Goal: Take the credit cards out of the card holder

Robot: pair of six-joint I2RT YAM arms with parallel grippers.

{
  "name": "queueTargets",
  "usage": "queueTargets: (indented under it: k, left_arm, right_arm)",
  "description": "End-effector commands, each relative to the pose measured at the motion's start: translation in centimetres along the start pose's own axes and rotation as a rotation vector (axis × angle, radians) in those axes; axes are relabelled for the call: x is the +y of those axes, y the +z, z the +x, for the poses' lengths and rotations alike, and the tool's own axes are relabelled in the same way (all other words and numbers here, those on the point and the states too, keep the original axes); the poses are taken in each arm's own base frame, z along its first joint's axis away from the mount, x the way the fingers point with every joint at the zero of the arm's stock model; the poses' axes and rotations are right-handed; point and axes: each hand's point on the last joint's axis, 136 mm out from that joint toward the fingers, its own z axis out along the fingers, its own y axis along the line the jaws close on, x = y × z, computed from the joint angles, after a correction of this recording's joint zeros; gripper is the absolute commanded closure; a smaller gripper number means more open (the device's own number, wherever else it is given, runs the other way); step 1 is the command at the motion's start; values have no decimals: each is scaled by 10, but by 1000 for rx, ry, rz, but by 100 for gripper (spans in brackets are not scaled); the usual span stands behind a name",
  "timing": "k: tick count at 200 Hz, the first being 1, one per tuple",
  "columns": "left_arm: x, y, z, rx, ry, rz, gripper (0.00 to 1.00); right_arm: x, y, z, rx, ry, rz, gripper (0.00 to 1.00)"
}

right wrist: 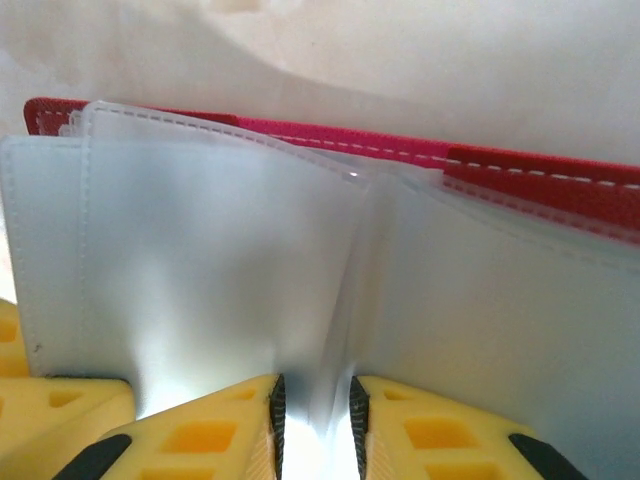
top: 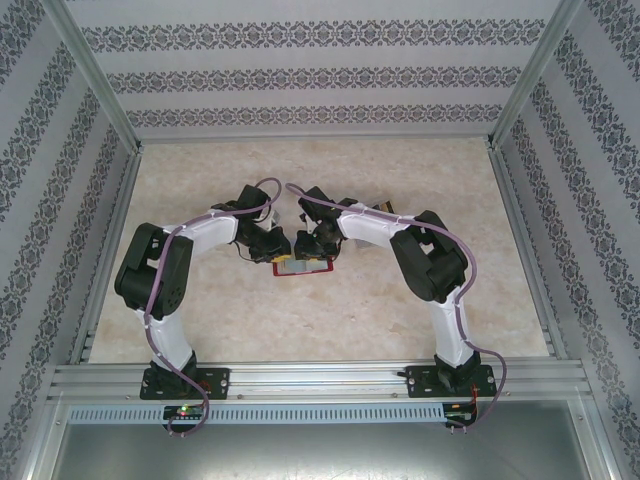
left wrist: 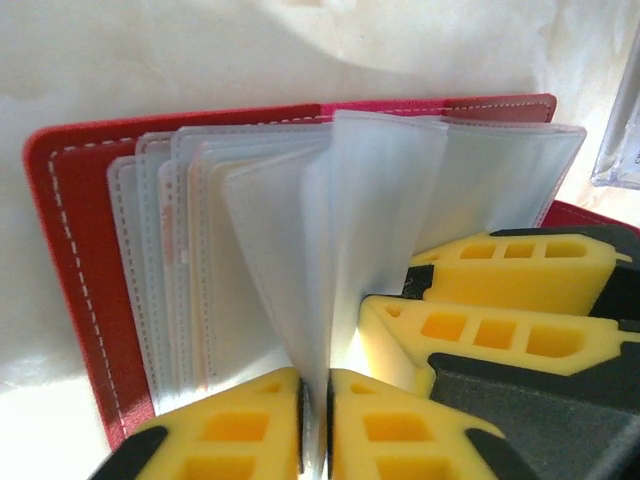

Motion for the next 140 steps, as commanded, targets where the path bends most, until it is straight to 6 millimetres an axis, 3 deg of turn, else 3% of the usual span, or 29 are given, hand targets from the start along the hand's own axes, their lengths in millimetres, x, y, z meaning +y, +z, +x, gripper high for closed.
queueTargets:
  k: [1,20,45,92,140]
  left_arm:
    - [-7,-11,-1,-26,39,-15,91]
    - [-7,-12,0,-26,44,-19,98]
    - [-12,-14,-2,-31,44,-1,98]
    - [-50,-21,1,-9,67,176,66]
    - [-82,-22,1,-3,84,284,59]
  right_arm:
    - [-18,-3,3,-3,55,34,71]
    - [-1,-19,-3,-55,60,-34,69]
    - [9,-37,-8,-103,60,-70,67]
    - [10,-68,-12,-215,68,-131,62]
    - [-11,-92,-12,-316,116,-109,62]
